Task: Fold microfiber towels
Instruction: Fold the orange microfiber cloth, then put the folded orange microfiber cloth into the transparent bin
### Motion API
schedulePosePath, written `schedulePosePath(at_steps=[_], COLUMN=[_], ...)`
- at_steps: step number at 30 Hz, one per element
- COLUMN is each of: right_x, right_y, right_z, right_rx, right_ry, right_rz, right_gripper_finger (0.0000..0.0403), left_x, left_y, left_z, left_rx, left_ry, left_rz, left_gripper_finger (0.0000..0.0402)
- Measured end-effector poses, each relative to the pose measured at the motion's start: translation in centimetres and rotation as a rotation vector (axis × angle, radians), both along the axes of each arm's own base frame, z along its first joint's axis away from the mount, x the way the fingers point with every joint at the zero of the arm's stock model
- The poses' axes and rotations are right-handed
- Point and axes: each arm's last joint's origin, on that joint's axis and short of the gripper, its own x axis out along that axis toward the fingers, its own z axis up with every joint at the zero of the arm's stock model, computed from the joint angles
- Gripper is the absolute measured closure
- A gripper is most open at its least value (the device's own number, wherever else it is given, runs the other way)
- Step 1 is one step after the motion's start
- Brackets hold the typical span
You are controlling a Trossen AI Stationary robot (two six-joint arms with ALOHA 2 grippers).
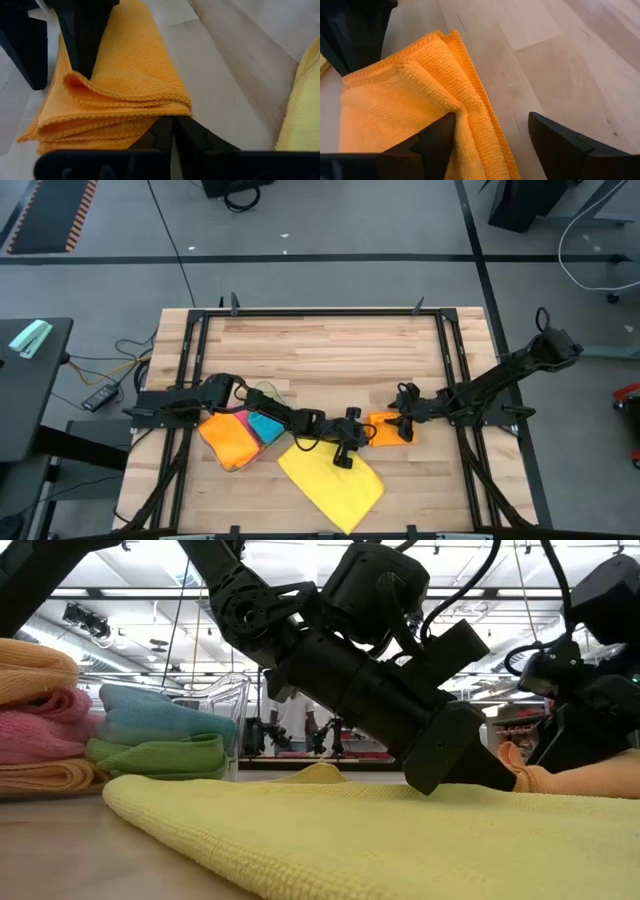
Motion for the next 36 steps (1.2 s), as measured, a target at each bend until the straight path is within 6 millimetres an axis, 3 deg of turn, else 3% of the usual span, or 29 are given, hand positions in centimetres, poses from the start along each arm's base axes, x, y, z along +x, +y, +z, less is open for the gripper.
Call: schedulePosePath(at_steps=[3, 7, 10, 13, 19, 25, 30, 36], right_x=[-0.1, 0.0, 0.1, 0.5, 1.4, 2.3, 2.6, 2.8], right_y=[0.2, 0.3, 0.5, 0.7, 0.9, 1.1, 1.9, 3.0], right_z=[0.0, 0.0, 0.1, 0.5, 1.6, 3.1, 4.1, 5.4], right_rx=[-0.001, 0.027, 0.045, 0.030, -0.046, -0.155, -0.218, -0.301], right_ry=[0.004, 0.006, 0.010, 0.012, 0.071, 0.131, 0.134, 0.150], right_rz=[0.023, 0.045, 0.078, 0.119, 0.144, 0.150, 0.212, 0.263], right_gripper_finger=[0.0183, 0.0265, 0.0337, 0.0385, 0.0389, 0.0390, 0.0390, 0.0390], left_x=[0.0, 0.0, -0.4, -1.0, -1.7, -1.3, -1.0, -0.6], left_y=[0.0, 0.0, 0.2, 0.7, 1.4, 3.2, 4.6, 4.9], left_z=[0.0, 0.0, 1.0, 2.6, 5.3, 5.6, 5.8, 6.6], left_rx=[0.000, 0.001, 0.025, 0.069, 0.054, -0.101, -0.171, -0.266], left_ry=[0.000, 0.001, 0.046, 0.111, 0.153, 0.124, 0.100, 0.048], left_rz=[-0.001, 0.000, -0.005, -0.003, 0.039, 0.234, 0.303, 0.225], left_gripper_finger=[0.0379, 0.0389, 0.0391, 0.0389, 0.0374, 0.0365, 0.0320, 0.0245])
